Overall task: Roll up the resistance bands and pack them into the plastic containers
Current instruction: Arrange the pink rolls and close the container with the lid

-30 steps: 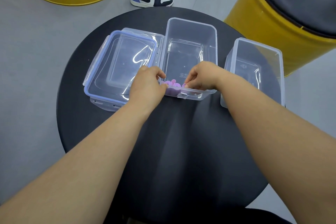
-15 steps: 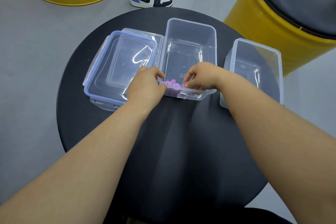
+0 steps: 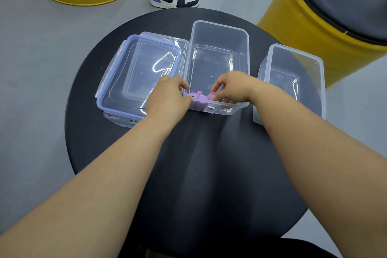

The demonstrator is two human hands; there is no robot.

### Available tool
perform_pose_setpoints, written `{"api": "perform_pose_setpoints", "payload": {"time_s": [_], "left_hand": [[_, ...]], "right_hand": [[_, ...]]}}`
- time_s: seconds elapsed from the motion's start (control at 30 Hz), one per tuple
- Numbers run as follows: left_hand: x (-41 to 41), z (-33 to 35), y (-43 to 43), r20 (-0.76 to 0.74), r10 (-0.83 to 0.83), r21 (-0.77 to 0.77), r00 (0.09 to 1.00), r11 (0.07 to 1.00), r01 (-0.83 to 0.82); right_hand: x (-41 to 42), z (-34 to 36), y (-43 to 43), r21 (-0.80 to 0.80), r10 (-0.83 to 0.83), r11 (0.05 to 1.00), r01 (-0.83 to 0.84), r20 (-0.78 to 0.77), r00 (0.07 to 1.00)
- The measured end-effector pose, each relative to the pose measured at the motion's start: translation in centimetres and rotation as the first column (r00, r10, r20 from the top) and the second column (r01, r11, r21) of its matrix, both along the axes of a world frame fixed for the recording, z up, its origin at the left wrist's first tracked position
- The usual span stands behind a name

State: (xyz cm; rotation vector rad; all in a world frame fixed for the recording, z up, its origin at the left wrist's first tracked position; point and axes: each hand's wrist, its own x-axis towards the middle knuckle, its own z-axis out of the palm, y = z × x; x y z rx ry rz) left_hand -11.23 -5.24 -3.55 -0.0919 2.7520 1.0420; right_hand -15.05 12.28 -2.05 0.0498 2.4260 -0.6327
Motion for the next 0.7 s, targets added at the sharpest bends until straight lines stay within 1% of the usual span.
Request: {"api": "perform_pose_setpoints", "payload": {"time_s": [0.27, 0.7], "left_hand": [[-0.02, -0.15, 0.03, 0.0, 0.0, 0.007, 1.0, 1.0, 0.0], [-0.14, -0.22, 0.03, -0.006, 0.009, 0.017, 1.0, 1.0, -0.009]], "right_hand": [[-0.11, 0.12, -0.24, -0.004, 0.002, 1.0, -0.002, 0.015, 1.0], [0.02, 0.3, -0.3, 0.003, -0.03, 1.0, 0.03, -0.011, 0.999]]}}
